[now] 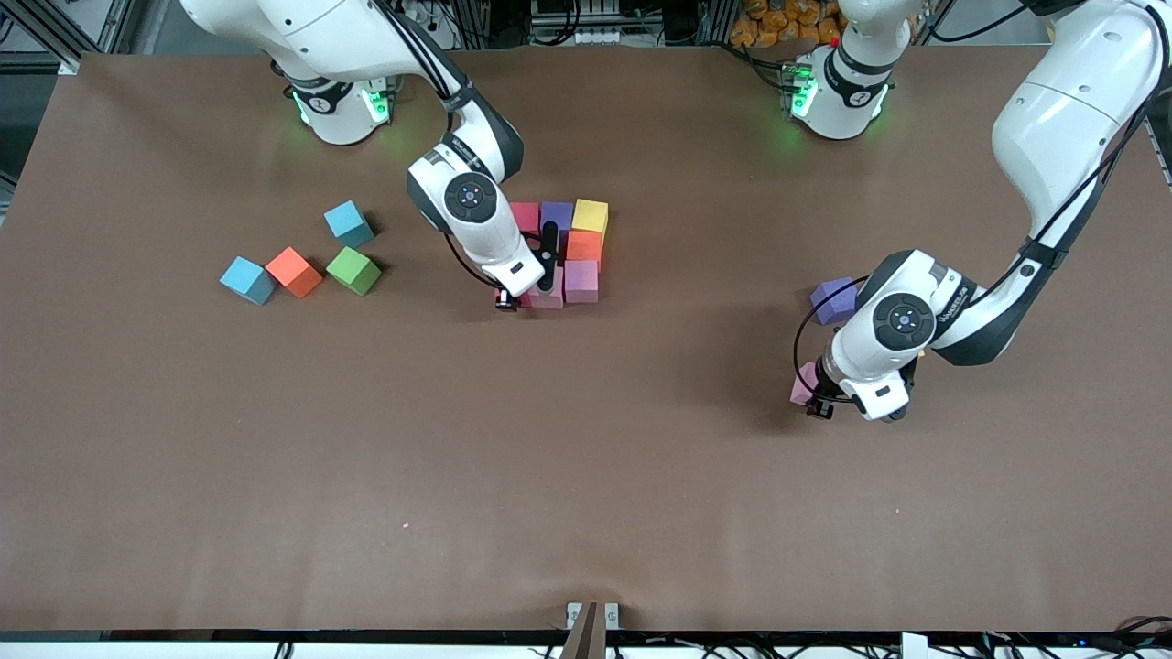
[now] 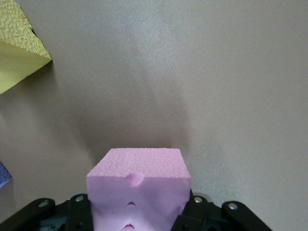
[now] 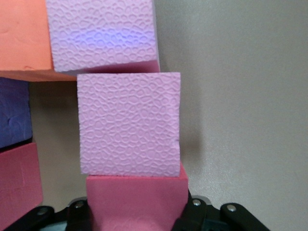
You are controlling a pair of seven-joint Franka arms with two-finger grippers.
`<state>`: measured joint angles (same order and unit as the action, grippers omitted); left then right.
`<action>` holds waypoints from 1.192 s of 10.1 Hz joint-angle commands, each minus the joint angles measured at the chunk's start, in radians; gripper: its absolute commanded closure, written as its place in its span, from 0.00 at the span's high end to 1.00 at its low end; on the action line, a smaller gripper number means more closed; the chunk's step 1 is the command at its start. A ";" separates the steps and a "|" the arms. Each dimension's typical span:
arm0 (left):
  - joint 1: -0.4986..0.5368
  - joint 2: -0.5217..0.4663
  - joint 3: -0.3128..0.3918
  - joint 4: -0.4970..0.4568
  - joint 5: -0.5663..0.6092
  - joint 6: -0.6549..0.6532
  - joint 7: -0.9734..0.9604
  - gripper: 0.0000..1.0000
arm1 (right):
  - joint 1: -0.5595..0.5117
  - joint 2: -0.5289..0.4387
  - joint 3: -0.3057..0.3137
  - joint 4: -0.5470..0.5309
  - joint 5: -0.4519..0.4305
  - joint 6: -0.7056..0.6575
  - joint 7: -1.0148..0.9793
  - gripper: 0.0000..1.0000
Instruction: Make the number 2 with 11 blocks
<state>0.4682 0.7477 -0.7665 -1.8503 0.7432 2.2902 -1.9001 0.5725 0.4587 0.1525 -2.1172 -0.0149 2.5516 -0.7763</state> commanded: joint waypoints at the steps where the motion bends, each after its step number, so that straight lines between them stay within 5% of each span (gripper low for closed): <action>1: -0.003 -0.022 -0.002 -0.007 0.025 -0.018 -0.017 0.53 | 0.012 0.003 -0.002 0.002 0.018 -0.001 0.006 0.35; 8: -0.059 -0.022 -0.016 0.023 0.027 -0.017 0.031 0.53 | 0.023 0.005 -0.002 0.003 0.018 0.001 0.008 0.44; 9: -0.074 -0.021 -0.016 0.035 0.025 -0.018 0.079 0.53 | 0.023 0.005 -0.002 0.003 0.018 0.001 0.008 0.58; 10: -0.088 -0.021 -0.016 0.040 0.025 -0.018 0.096 0.53 | 0.023 0.005 -0.002 0.003 0.018 0.001 0.008 0.97; 12: -0.102 -0.016 -0.014 0.049 0.025 -0.017 0.096 0.53 | 0.021 0.003 -0.002 0.003 0.018 -0.002 0.008 1.00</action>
<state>0.3759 0.7474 -0.7831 -1.8067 0.7447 2.2900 -1.8132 0.5822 0.4602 0.1553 -2.1173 -0.0149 2.5517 -0.7753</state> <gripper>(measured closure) 0.405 0.181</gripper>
